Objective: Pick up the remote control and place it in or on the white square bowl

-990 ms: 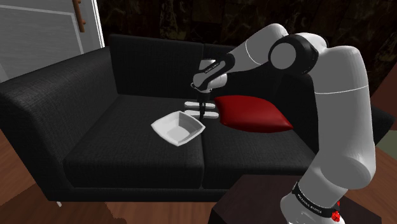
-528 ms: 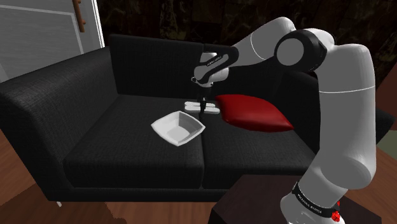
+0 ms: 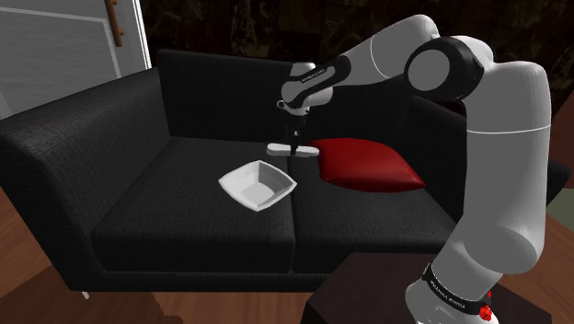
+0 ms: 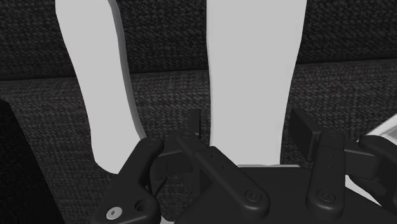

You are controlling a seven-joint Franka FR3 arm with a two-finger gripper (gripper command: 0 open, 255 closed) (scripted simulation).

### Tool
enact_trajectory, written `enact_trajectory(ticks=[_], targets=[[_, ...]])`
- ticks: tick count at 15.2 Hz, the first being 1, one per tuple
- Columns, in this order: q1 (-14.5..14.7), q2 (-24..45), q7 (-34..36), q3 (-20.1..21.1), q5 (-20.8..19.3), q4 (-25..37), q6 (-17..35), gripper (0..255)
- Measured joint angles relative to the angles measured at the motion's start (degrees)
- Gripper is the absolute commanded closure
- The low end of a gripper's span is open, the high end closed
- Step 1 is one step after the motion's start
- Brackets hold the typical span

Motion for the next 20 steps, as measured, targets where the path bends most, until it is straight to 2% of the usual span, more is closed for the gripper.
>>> enact_trajectory(ticks=[10, 20], targets=[[0.5, -3.2, 1.0, -0.1, -0.7, 2.7, -5.8, 255], [8.7, -8.2, 13.0, 3.5, -2.6, -4.2, -3.7, 255]])
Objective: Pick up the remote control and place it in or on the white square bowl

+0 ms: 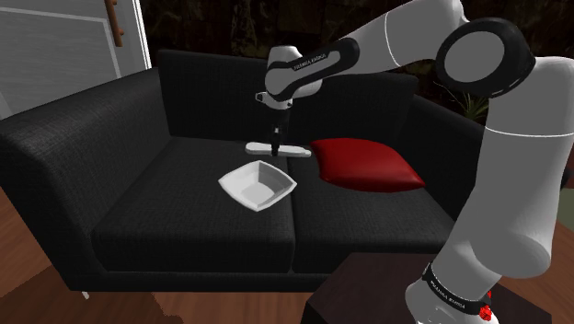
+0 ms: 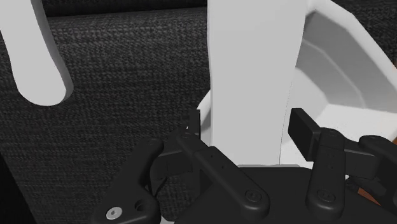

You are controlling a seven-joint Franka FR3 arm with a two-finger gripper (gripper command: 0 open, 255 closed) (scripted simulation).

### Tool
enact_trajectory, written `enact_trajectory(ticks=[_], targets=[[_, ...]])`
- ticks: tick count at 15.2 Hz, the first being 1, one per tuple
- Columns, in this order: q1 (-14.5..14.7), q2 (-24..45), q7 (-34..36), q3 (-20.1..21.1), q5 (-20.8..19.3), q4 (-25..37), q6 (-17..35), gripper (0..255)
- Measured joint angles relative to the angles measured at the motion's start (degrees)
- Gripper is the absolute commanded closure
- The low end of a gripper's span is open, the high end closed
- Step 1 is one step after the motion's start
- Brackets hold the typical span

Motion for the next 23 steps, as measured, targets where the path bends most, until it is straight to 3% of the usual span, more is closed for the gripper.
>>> enact_trajectory(ticks=[7, 23], targets=[[5.3, -1.2, 8.5, 2.9, -0.9, -1.8, 0.8, 255], [5.6, 3.4, 9.0, 3.2, -0.7, -6.1, 9.7, 255]])
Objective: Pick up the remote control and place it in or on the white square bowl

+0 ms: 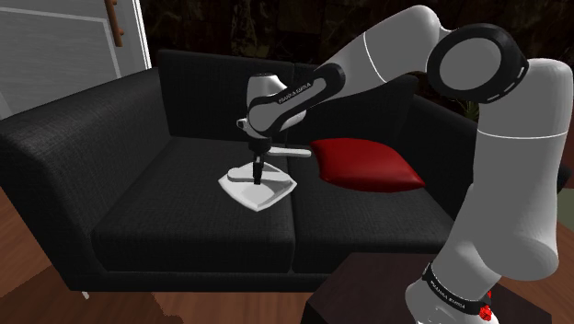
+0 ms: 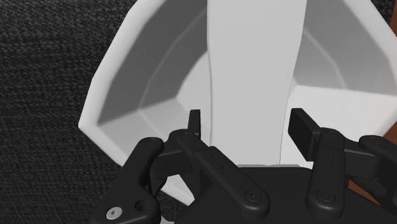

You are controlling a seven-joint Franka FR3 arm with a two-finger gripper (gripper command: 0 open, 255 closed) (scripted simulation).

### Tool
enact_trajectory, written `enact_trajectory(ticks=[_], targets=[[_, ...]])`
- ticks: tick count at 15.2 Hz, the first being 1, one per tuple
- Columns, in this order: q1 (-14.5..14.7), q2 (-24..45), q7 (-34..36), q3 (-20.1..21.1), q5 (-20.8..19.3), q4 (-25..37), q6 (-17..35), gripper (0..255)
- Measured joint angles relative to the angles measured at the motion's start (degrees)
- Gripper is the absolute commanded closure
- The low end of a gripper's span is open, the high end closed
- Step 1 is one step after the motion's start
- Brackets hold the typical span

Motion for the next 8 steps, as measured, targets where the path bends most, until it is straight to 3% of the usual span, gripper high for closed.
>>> enact_trajectory(ticks=[4, 5, 8], targets=[[0.0, 0.1, 0.0, 0.0, 0.0, 0.0, 0.1, 255], [0.0, 0.1, 0.0, 0.0, 0.0, 0.0, 0.1, 0], [0.0, 0.1, 0.0, 0.0, 0.0, 0.0, 0.1, 0]])
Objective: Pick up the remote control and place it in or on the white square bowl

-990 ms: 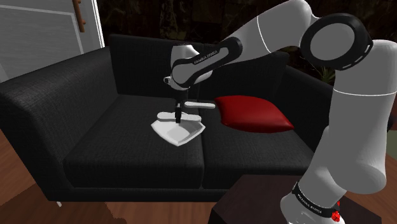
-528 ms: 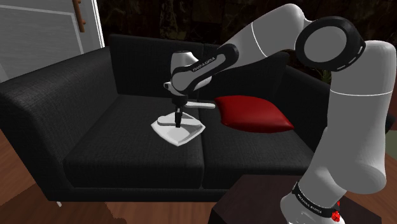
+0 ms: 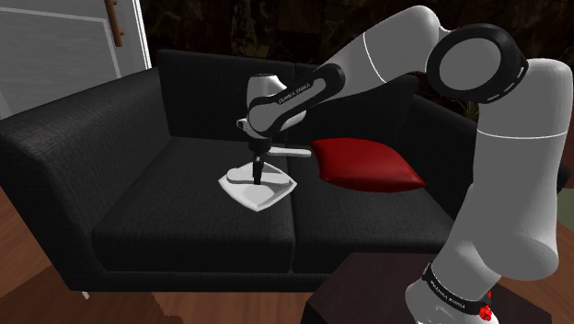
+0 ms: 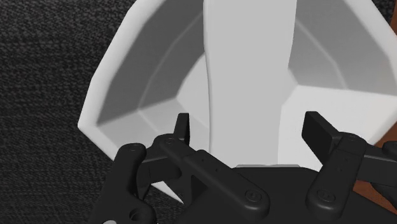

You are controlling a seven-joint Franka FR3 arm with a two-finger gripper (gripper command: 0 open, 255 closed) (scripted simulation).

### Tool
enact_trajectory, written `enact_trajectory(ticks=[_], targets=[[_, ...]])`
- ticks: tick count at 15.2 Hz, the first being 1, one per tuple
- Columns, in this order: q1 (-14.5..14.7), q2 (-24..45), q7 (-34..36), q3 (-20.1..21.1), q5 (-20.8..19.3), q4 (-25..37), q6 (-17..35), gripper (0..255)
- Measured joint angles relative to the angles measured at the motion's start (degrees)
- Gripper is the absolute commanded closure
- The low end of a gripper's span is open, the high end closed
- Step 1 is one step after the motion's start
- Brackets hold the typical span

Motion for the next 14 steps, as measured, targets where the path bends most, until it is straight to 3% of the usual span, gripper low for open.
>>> enact_trajectory(ticks=[3, 8, 14], targets=[[0.0, 0.0, 0.0, 0.0, 0.0, 0.0, 0.0, 0], [0.0, -2.9, 0.1, -0.1, -0.2, 2.8, -5.6, 0], [0.0, -3.5, 0.2, -0.1, -0.2, 2.8, -6.2, 0]])
